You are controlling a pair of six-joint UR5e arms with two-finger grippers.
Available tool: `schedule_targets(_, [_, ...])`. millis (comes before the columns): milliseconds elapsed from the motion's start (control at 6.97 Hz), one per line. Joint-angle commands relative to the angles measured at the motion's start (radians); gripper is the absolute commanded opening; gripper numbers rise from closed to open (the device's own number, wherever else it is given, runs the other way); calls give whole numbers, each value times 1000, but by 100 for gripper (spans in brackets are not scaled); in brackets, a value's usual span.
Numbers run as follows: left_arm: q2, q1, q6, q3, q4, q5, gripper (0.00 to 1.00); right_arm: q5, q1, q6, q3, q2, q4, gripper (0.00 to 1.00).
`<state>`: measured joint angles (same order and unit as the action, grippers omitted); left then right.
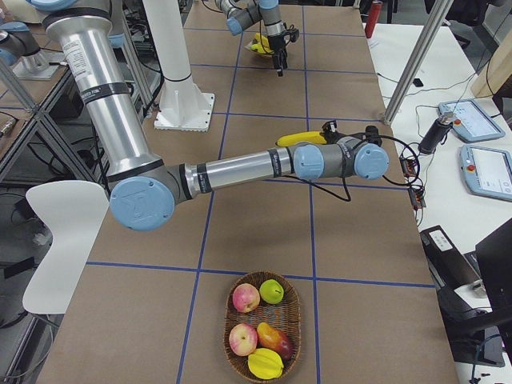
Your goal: Transfer all bananas from basket to plate
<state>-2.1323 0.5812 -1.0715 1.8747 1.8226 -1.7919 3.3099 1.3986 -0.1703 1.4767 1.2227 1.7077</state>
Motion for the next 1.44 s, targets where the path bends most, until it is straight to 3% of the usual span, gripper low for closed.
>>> schedule_targets(0, [-4, -1, -127, 0, 134, -50, 100, 110, -85, 18, 13, -9, 1, 0])
schedule_targets(431, [-8, -1, -267, 0, 288, -98, 100, 338, -180, 18, -13, -12, 9, 0])
schedule_targets(1005, [-43, -64, -616, -52, 646, -98, 100, 540, -204, 14, -38, -20, 32, 0])
schedule_targets(1292, [-87, -75, -706, -65, 699, -96, 100, 582, -214, 9, -38, -29, 46, 0])
